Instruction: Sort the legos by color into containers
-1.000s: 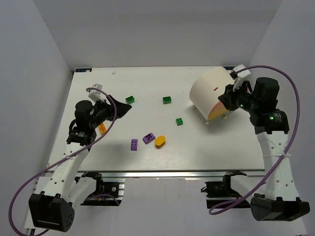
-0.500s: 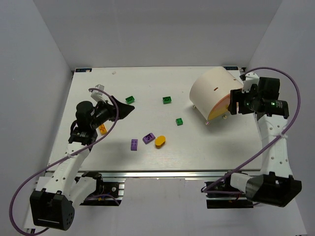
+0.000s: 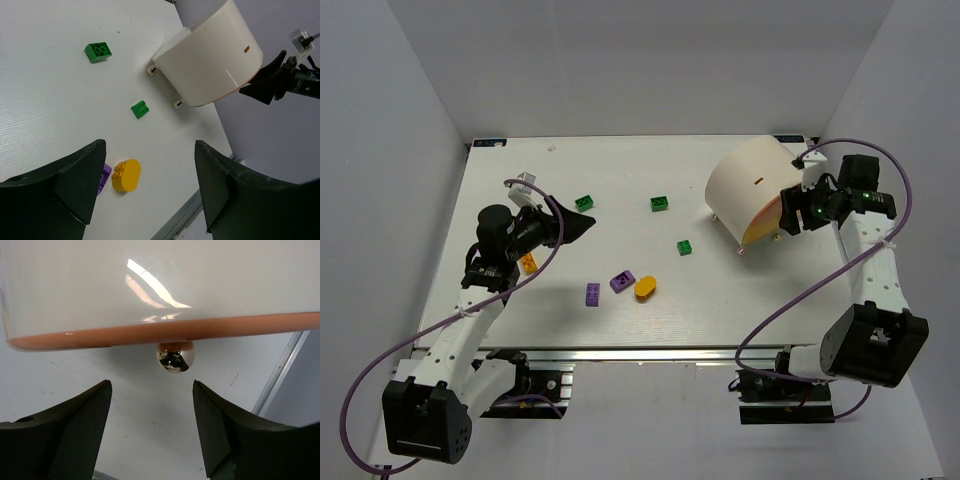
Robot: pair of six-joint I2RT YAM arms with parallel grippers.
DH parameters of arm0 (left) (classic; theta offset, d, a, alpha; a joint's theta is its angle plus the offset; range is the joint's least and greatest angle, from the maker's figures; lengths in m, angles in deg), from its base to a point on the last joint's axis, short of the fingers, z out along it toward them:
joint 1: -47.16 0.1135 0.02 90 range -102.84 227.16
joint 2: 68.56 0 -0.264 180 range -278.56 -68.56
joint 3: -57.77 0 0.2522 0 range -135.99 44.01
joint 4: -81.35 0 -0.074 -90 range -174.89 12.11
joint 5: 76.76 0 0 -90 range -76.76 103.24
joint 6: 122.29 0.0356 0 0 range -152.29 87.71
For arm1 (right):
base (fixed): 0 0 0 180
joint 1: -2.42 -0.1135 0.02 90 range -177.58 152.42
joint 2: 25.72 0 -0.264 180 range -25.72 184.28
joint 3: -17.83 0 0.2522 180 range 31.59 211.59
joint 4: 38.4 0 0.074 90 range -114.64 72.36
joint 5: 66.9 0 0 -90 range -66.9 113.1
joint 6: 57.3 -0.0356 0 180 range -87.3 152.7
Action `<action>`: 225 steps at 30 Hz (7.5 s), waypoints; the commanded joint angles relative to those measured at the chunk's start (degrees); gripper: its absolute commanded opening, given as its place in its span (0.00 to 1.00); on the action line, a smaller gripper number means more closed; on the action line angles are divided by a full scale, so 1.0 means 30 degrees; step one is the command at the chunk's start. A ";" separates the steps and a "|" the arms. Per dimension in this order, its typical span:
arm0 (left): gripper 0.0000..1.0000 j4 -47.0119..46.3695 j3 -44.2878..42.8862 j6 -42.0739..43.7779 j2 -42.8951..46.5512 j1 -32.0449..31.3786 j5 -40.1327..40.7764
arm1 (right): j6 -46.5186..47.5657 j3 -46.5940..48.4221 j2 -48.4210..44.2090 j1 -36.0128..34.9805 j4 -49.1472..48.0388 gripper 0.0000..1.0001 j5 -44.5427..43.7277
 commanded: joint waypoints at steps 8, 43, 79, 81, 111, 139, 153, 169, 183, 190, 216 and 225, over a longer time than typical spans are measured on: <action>0.81 -0.0739 -0.0131 0.0251 -0.0040 -0.0071 -0.0193 | 0.2649 0.2670 0.2061 0.0676 -0.0996 0.66 0.2068; 0.81 -0.2878 -0.0190 -0.0101 -0.2355 -0.0247 -0.0866 | 0.5170 -0.1692 -0.3117 0.1935 0.2023 0.05 0.2392; 0.69 0.7344 -0.7455 0.5025 -1.0265 -0.4140 0.0510 | 1.0945 -0.2573 -0.5316 0.2403 0.8644 0.50 0.3095; 0.68 0.7901 -0.7485 0.5492 -1.0324 -0.4465 0.0597 | 1.0591 -0.2717 -0.5957 0.2433 0.8353 0.42 0.3093; 0.89 1.1534 -0.7924 0.3799 -0.5524 -0.6633 0.9440 | 1.6605 -0.5882 -0.4412 -0.9894 0.3623 0.68 1.2472; 0.94 1.9856 -0.6489 -0.2151 -0.0512 -0.6458 1.7178 | 1.2759 0.1856 1.1177 -1.8894 -0.2633 0.84 0.2274; 0.97 1.9125 -0.4907 -0.3088 -0.2296 -0.6108 1.7853 | 1.2670 0.0856 1.0448 -1.9334 -0.2608 0.22 0.2449; 0.98 1.7193 -0.6371 -0.0541 -0.6750 -0.2417 1.7417 | 0.5493 0.5605 0.2685 -1.3892 -0.0376 0.09 0.1574; 0.98 1.5434 -0.5171 0.1041 -0.6194 -0.0891 1.5219 | 0.9238 0.5515 -0.2268 -0.8906 -0.0088 0.10 -0.4610; 0.98 1.5022 -0.5287 0.1627 -0.5901 -0.0715 1.4895 | 1.2286 0.6333 -0.3180 -0.7208 0.3073 0.10 -0.3907; 0.98 1.4231 -0.3969 0.1657 -0.4582 -0.0540 1.4192 | 2.0696 0.8651 0.0190 -0.4422 0.9993 0.39 -0.4142; 0.98 1.4494 -0.4379 0.1657 -0.4641 -0.0540 1.4367 | 2.1050 0.8474 0.0425 -0.4012 0.9056 0.57 -0.3556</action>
